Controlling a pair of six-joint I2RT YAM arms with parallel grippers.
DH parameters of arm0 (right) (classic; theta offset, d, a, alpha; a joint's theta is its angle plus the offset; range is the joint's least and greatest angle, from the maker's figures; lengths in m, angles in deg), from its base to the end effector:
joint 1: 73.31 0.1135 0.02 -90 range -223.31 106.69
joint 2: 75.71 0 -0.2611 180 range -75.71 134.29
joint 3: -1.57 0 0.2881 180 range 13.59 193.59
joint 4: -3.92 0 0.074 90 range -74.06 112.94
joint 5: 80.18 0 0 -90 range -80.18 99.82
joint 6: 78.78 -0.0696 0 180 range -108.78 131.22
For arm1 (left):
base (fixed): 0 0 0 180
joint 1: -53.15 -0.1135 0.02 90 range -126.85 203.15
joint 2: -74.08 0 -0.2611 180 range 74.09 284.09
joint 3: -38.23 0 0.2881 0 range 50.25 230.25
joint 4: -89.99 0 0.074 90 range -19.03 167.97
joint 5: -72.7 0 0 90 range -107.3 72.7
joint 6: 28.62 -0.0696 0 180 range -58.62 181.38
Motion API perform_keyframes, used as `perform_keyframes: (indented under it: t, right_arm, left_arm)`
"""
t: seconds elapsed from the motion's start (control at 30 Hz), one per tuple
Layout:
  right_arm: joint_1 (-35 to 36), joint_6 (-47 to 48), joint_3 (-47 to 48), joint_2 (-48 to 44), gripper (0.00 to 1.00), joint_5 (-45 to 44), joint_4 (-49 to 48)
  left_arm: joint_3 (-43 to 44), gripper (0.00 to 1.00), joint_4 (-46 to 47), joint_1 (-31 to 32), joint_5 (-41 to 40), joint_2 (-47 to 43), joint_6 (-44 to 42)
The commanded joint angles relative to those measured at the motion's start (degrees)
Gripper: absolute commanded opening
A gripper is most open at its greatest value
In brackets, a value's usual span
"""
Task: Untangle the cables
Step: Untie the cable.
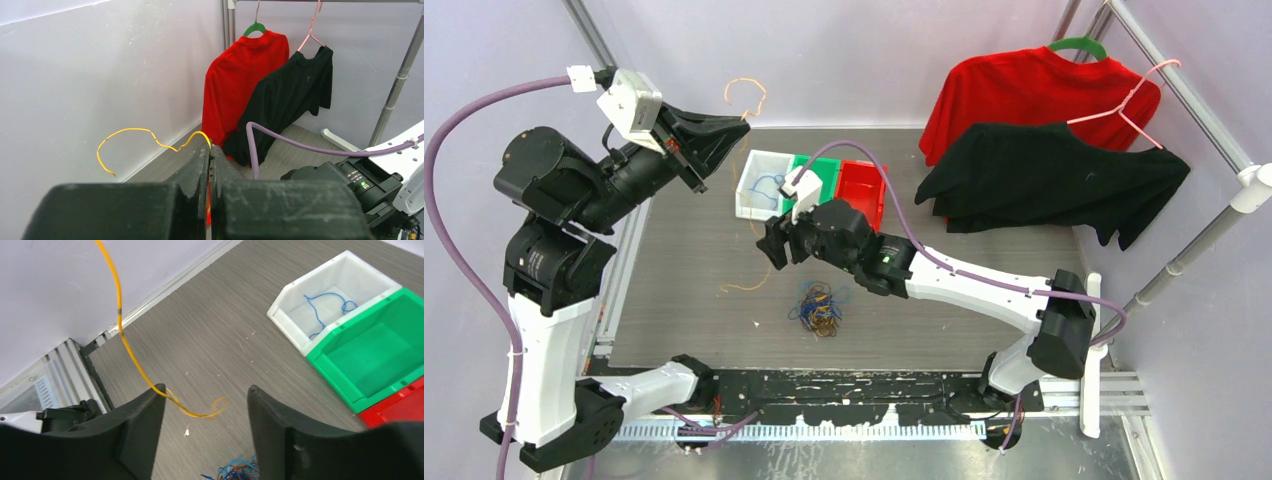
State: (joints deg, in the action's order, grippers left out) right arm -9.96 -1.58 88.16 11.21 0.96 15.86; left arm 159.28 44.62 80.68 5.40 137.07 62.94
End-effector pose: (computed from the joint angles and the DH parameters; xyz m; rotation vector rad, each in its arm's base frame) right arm 0.2041 0.3827 0.3422 -0.6868 1.7255 0.8082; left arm 0.1549 -0.1110 0.6210 0.6376 1.2474 -0.6906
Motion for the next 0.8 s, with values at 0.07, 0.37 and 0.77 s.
perform_keyframes:
  t: [0.07, 0.37, 0.77]
  right_arm:
    - [-0.09, -1.83, 0.79, -1.30, 0.46, 2.30, -4.94]
    - [-6.74, -9.00, -1.21, -4.06, 0.01, 0.36, -4.41]
    - [-17.96, -24.39, -6.83, -10.98, 0.01, 10.92, -13.83]
  left_arm:
    - [2.58, 0.00, 0.17, 0.20, 0.89, -1.21, 0.37]
    - [-3.76, 0.00, -0.31, 0.16, 0.00, -4.77, -0.92]
    - [-25.88, 0.00, -0.45, 0.16, 3.74, -3.78, -2.20]
